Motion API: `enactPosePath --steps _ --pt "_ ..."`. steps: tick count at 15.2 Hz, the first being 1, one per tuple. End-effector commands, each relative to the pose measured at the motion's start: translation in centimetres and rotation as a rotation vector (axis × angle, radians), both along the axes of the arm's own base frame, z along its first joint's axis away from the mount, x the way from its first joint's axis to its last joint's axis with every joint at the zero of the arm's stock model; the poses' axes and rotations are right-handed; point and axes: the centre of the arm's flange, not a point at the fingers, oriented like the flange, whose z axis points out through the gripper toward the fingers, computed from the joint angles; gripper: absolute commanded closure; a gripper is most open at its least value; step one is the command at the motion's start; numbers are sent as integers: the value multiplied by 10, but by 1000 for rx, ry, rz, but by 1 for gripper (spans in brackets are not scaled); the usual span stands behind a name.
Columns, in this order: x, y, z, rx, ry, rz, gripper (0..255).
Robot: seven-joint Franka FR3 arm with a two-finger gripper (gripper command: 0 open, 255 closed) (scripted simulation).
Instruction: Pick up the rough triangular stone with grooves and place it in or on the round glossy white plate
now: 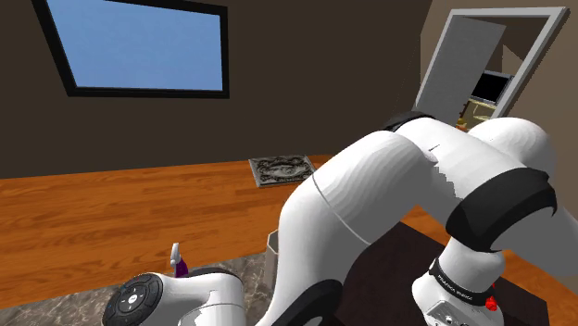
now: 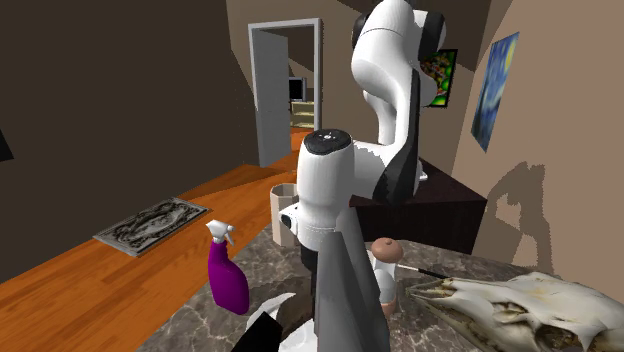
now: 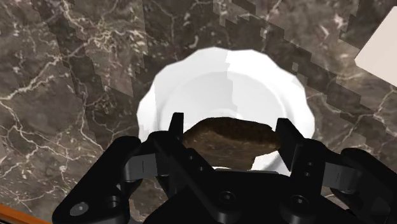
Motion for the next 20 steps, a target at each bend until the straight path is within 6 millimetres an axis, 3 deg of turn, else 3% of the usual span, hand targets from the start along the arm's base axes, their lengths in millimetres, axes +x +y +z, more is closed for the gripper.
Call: enactPosePath --steps 1,12,19,20 --pt "0 1 -11 0 0 0 255" --pt "0 1 -69 0 0 0 255" --pt "0 1 -69 0 0 0 255" --pt "0 1 -69 0 0 0 0"
